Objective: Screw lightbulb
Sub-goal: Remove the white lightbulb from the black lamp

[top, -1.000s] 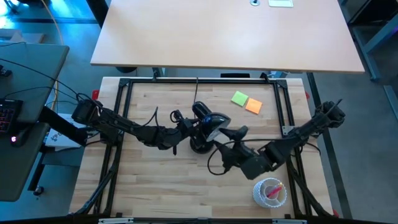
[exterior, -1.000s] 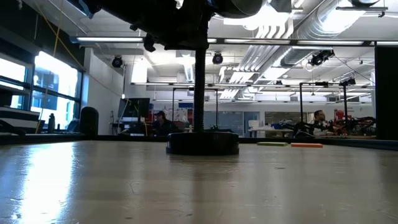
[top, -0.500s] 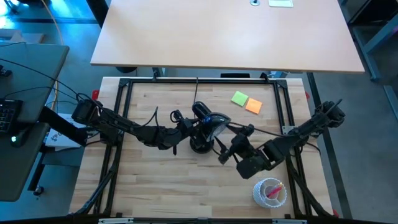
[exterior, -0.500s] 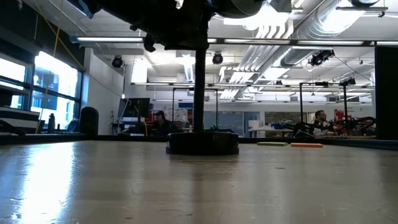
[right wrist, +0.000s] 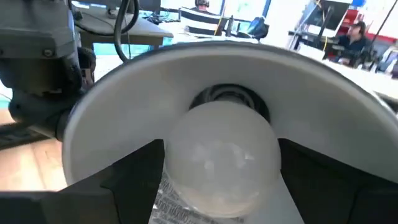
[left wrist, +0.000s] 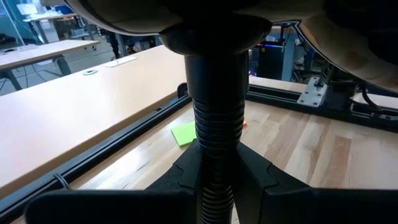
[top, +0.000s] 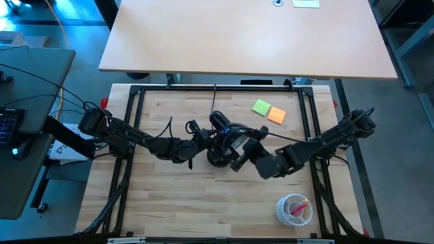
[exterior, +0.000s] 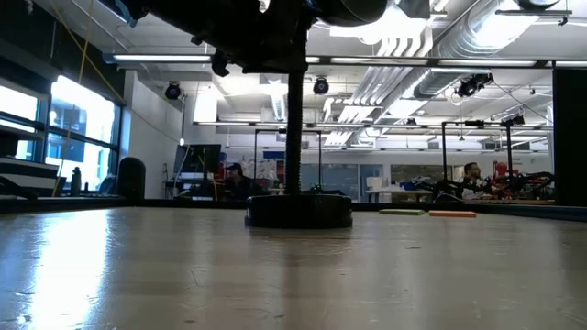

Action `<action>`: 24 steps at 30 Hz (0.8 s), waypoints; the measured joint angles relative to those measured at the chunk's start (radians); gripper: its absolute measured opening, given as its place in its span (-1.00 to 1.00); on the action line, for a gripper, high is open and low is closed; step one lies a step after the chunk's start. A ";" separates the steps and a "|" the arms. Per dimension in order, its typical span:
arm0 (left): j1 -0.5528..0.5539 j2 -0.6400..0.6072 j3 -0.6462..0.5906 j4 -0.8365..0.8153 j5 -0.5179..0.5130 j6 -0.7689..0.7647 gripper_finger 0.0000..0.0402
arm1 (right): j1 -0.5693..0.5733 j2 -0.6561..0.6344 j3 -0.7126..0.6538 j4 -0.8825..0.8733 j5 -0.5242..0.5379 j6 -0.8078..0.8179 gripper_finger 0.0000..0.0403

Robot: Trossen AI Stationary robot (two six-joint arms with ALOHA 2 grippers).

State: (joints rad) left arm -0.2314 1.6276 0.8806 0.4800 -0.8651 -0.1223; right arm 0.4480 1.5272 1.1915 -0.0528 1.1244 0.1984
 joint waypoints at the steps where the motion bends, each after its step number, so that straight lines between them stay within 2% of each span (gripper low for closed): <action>1: 0.000 0.000 0.000 0.002 0.000 -0.001 -0.77 | -0.002 0.000 0.000 0.007 -0.001 -0.023 0.52; 5: 0.000 0.000 0.000 0.002 0.001 -0.005 -0.77 | -0.003 0.000 0.000 0.010 -0.001 -0.110 0.49; 10: -0.003 0.000 0.000 0.002 0.001 -0.010 -0.77 | -0.003 0.000 0.000 0.026 0.006 -0.293 0.36; 24: 0.001 0.001 0.000 0.003 -0.001 0.005 -0.77 | 0.020 0.000 -0.001 0.004 0.010 -1.323 0.29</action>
State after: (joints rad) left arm -0.2306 1.6287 0.8806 0.4831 -0.8661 -0.1170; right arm 0.4678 1.5272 1.1908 -0.0489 1.1342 -1.1248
